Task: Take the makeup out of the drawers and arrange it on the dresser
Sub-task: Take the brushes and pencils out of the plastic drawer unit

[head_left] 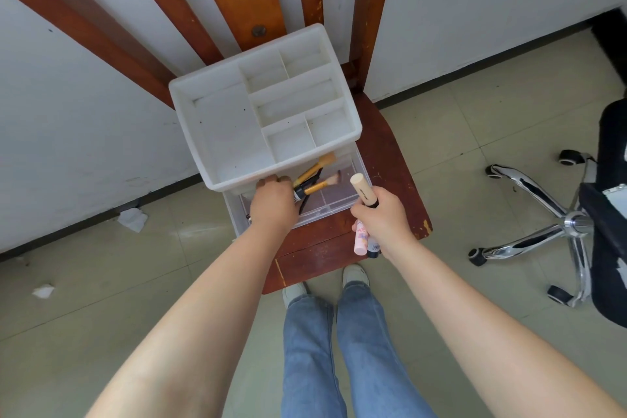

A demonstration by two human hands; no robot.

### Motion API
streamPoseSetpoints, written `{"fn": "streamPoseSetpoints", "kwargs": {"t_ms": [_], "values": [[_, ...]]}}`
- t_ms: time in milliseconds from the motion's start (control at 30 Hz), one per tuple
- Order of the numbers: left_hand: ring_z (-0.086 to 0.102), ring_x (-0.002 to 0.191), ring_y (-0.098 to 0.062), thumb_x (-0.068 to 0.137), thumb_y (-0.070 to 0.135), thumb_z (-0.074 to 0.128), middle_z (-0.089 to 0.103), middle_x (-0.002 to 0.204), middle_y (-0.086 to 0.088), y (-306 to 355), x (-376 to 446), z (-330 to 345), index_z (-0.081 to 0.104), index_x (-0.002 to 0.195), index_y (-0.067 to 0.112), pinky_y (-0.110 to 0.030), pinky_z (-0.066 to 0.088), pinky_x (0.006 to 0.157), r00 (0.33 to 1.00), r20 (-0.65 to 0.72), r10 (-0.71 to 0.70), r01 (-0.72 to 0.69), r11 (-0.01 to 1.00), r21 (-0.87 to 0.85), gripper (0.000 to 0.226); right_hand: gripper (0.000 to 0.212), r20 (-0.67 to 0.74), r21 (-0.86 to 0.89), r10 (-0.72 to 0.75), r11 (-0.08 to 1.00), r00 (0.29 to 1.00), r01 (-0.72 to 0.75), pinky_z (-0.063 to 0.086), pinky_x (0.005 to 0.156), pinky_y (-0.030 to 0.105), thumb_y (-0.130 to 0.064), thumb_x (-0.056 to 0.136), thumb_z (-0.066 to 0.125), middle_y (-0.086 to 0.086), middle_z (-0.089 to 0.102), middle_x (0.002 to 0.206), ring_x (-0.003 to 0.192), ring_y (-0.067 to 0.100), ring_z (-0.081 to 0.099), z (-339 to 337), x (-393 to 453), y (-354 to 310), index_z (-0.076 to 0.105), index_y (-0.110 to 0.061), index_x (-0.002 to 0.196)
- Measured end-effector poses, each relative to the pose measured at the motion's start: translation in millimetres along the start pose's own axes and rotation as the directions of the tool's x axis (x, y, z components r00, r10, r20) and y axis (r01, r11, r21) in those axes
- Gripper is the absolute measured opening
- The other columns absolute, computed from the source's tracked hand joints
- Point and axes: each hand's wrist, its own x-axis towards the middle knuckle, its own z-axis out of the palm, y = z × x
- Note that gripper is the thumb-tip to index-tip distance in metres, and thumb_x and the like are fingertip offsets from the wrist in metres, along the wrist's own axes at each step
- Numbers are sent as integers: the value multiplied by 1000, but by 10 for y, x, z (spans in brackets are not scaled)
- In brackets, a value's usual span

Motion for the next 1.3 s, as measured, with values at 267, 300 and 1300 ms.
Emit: {"fn": "streamPoseSetpoints", "kwargs": {"t_ms": [267, 300, 1300], "values": [[57, 96, -33, 93, 25, 50, 61, 106, -16, 131, 93, 42, 47, 114, 5, -35, 43, 68, 995, 22, 101, -97, 988, -122, 29, 31, 12, 31, 3, 1000, 1000, -4, 42, 61, 26, -2, 83, 52, 0, 44, 66, 74, 26, 51, -12, 25, 10, 42, -24, 64], [58, 95, -33, 92, 25, 50, 61, 106, -16, 154, 99, 48, 48, 114, 5, -35, 44, 69, 993, 38, 115, -109, 985, -132, 29, 31, 11, 35, 2, 999, 1000, -2, 41, 60, 24, -2, 83, 52, 0, 44, 66, 72, 25, 51, -14, 24, 10, 42, -24, 64], [41, 77, -24, 89, 11, 49, 48, 89, -9, -807, -706, -548, 38, 86, 11, -32, 33, 63, 970, -190, -154, 99, 958, -271, 11, 28, 265, -492, -228, 804, 937, 334, 40, 71, 31, -3, 83, 47, 21, 61, 102, 99, 35, 57, 767, 115, -452, 55, -2, 109]]}}
